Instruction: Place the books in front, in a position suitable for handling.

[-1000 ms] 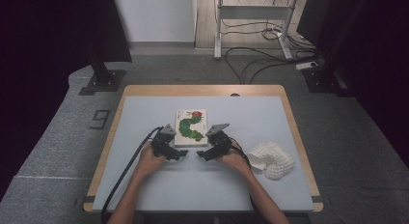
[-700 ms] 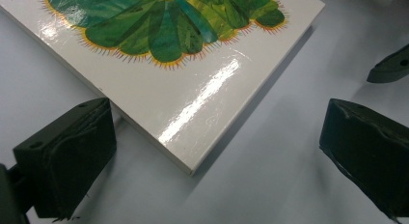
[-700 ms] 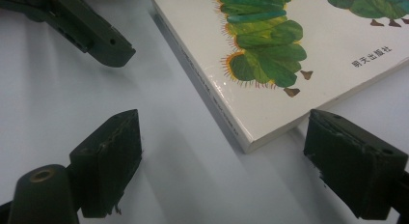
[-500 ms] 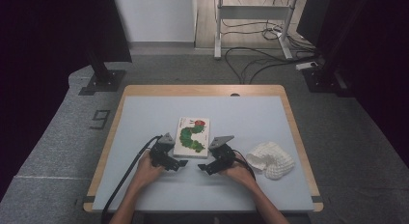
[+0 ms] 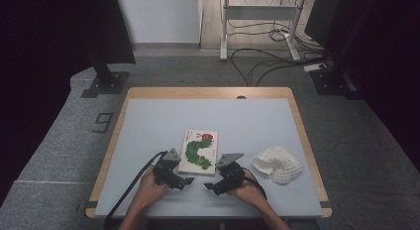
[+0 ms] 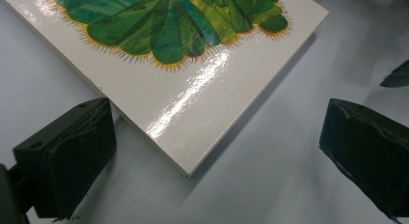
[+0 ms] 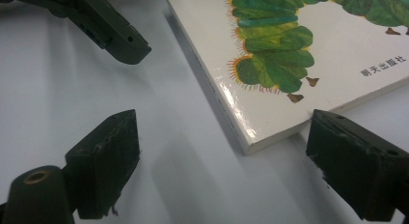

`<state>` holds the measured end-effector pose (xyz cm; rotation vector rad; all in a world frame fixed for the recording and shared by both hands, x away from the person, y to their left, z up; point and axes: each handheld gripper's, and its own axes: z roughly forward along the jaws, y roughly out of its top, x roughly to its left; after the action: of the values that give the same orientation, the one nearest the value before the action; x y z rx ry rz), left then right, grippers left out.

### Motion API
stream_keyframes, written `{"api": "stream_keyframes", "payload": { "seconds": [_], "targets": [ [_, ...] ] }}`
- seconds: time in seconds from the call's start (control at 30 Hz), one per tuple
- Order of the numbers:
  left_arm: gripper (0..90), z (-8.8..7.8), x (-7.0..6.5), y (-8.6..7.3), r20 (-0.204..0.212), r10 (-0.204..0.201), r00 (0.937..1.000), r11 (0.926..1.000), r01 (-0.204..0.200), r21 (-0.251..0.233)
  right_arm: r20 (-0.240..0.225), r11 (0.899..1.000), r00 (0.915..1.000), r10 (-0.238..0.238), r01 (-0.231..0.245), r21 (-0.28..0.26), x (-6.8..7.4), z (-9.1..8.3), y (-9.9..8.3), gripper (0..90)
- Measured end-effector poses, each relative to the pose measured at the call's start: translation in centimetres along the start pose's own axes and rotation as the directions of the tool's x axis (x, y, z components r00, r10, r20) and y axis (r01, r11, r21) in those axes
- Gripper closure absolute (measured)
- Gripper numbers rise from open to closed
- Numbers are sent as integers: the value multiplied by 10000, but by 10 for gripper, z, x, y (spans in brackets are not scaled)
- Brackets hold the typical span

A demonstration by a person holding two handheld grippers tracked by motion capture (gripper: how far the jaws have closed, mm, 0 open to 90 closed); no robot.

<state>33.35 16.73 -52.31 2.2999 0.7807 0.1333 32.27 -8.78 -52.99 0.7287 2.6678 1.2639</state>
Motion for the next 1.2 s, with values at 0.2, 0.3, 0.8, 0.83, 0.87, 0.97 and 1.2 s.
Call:
{"api": "stream_keyframes", "payload": {
  "seconds": [0.2, 0.3, 0.8, 0.83, 0.87, 0.97, 1.2],
  "targets": [
    [0, -2, -1, 0, 118, 86, 9999, 9999, -87, 72, 249, 9990, 9989, -395, 390, 208, 6, -2, -1, 130],
    [0, -2, 0, -1, -262, 164, 9995, 9998, -161, 109, 110, 9993, 9993, -368, 367, 107, 1, -4, 0, 146],
    [0, -3, 7, -5, -1632, -216, 9864, 9996, 242, 142, 777, 9996, 9969, -100, 120, -243, -48, 2, 32, 0],
    [0, -3, 8, -6, -1682, -273, 9854, 9995, 294, 96, 772, 9998, 9970, -76, 92, -202, -52, 4, 34, 0],
    [0, -3, 8, -6, -1668, -303, 9855, 9995, 319, 71, 817, 9998, 9966, -84, 101, -199, -55, 6, 36, 0],
    [0, -2, 9, -6, -1666, -277, 9856, 9996, 290, 52, 958, 9997, 9954, -22, 45, -232, -64, 12, 40, 0],
    [0, -2, 8, -9, -1689, -262, 9853, 9996, 242, -140, 902, 9971, 9942, 578, -531, -540, -91, 22, 48, 0]
  ]
}}
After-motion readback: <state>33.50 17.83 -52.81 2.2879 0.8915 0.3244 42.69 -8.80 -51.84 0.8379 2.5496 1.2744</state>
